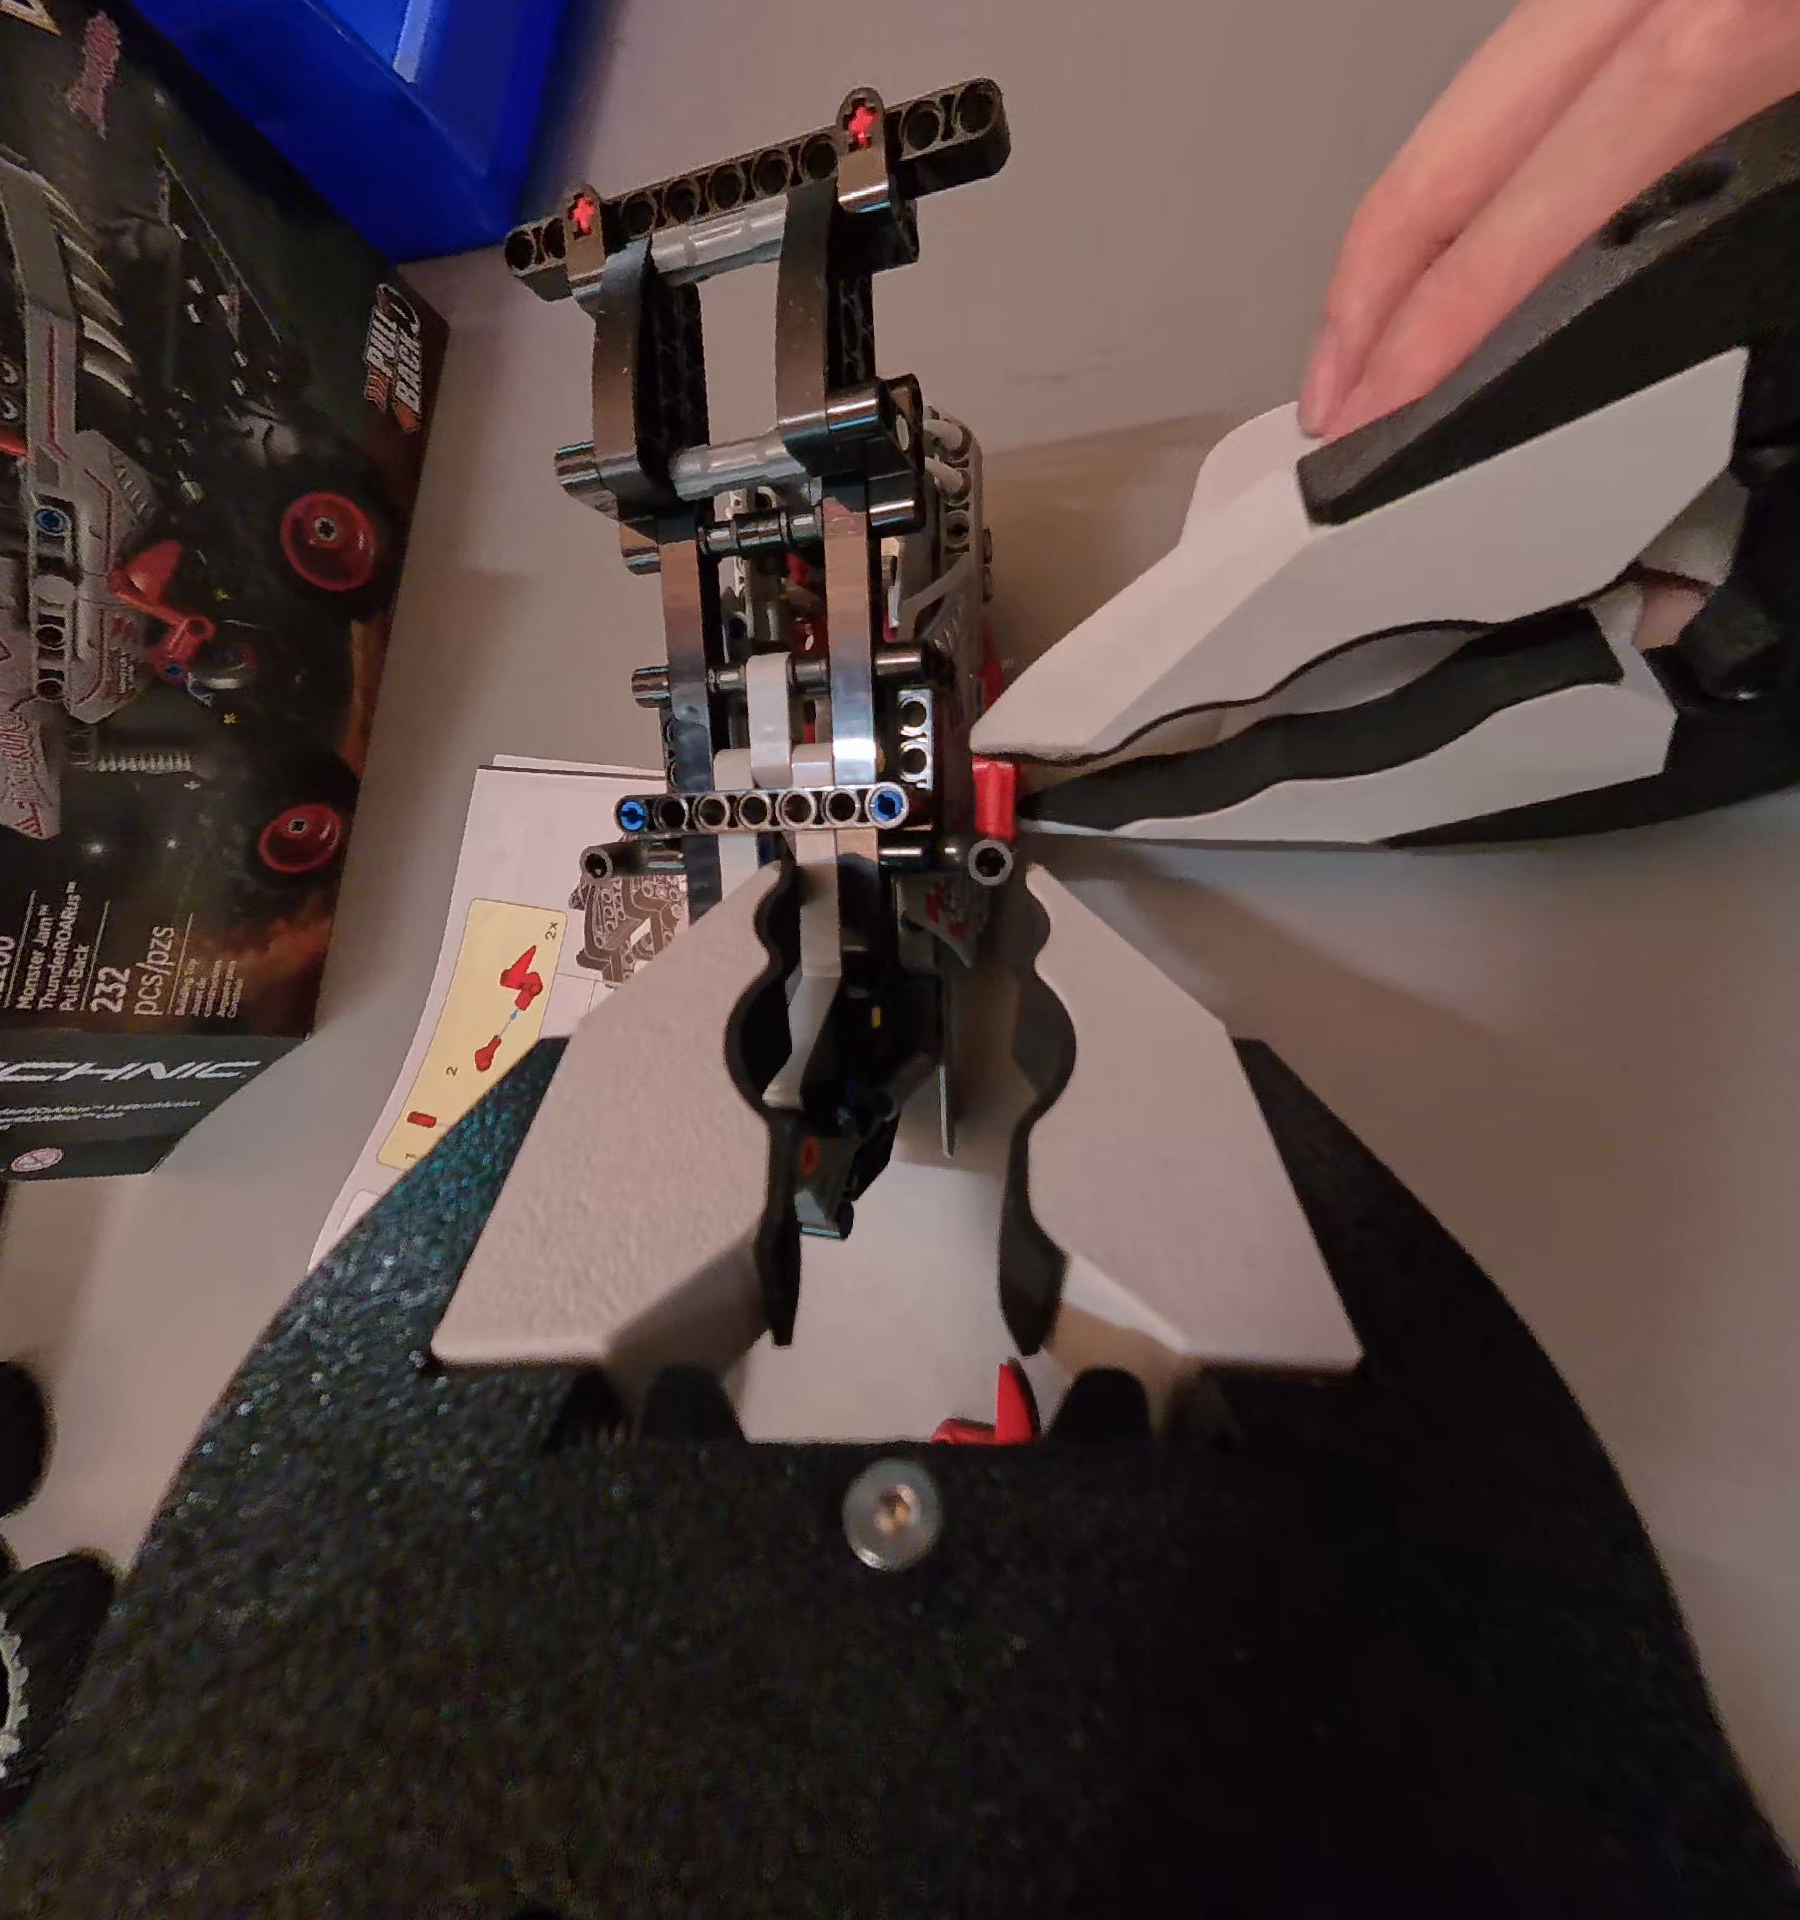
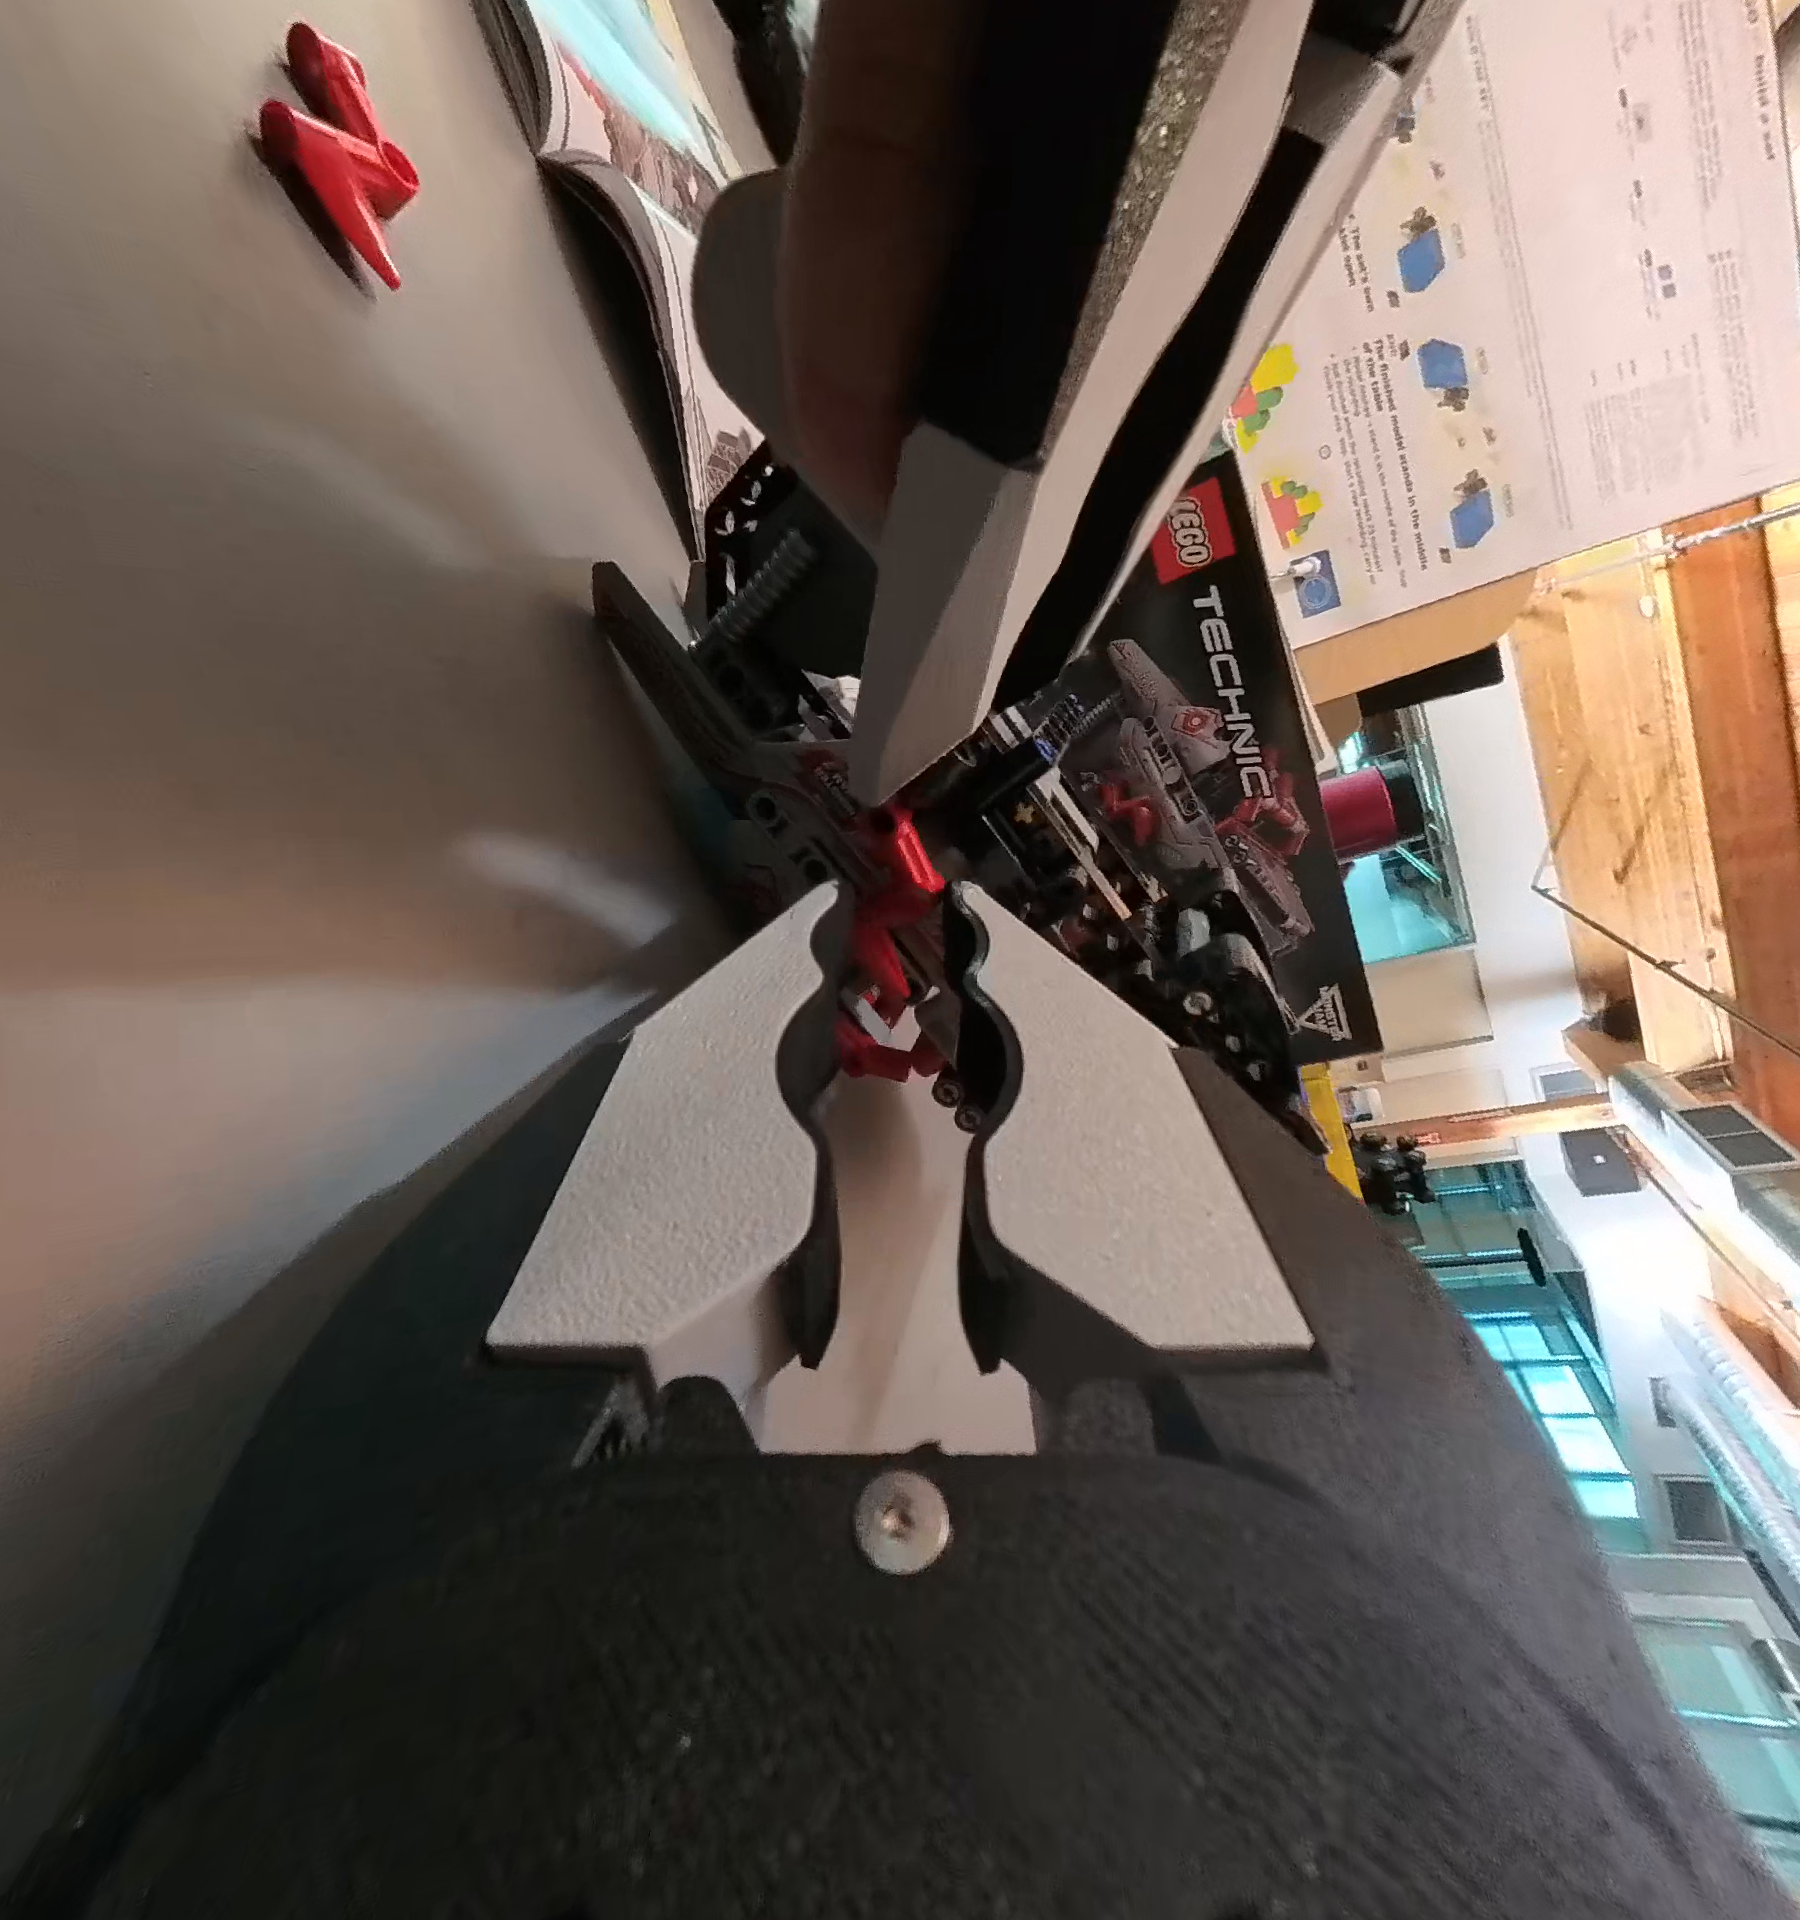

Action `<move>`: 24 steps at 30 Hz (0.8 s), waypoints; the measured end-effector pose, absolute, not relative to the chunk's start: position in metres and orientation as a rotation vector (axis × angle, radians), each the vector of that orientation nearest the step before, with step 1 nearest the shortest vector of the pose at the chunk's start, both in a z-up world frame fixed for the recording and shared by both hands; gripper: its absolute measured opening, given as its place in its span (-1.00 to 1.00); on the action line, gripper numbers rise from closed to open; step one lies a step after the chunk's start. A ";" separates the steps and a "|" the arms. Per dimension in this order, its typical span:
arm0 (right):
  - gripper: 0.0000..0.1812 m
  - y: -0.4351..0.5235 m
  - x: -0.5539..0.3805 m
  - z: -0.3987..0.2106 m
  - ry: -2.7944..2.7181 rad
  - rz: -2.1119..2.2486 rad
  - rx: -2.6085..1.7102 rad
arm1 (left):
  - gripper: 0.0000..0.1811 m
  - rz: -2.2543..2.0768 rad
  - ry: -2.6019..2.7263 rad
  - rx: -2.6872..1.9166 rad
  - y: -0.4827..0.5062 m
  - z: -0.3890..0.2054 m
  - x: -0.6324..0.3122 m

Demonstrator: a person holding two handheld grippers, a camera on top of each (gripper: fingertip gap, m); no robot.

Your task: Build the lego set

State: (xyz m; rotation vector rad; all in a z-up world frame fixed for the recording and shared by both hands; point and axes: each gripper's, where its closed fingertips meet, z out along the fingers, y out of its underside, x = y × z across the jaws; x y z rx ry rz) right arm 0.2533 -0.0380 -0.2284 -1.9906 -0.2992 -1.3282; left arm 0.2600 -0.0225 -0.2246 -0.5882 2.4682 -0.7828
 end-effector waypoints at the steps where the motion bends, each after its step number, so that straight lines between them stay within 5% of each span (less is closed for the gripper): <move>1: -0.84 -0.038 0.254 -0.228 -0.300 -1.330 -1.991 | -0.58 -0.785 2.470 -0.584 -0.022 -0.225 0.260; 11: -0.89 -0.036 0.257 -0.226 -0.251 -1.319 -1.983 | -0.46 -0.823 2.452 -0.636 -0.027 -0.225 0.257; 24: -0.89 -0.033 0.261 -0.227 -0.197 -1.255 -1.963 | -0.57 -0.729 2.284 -0.666 -0.024 -0.225 0.265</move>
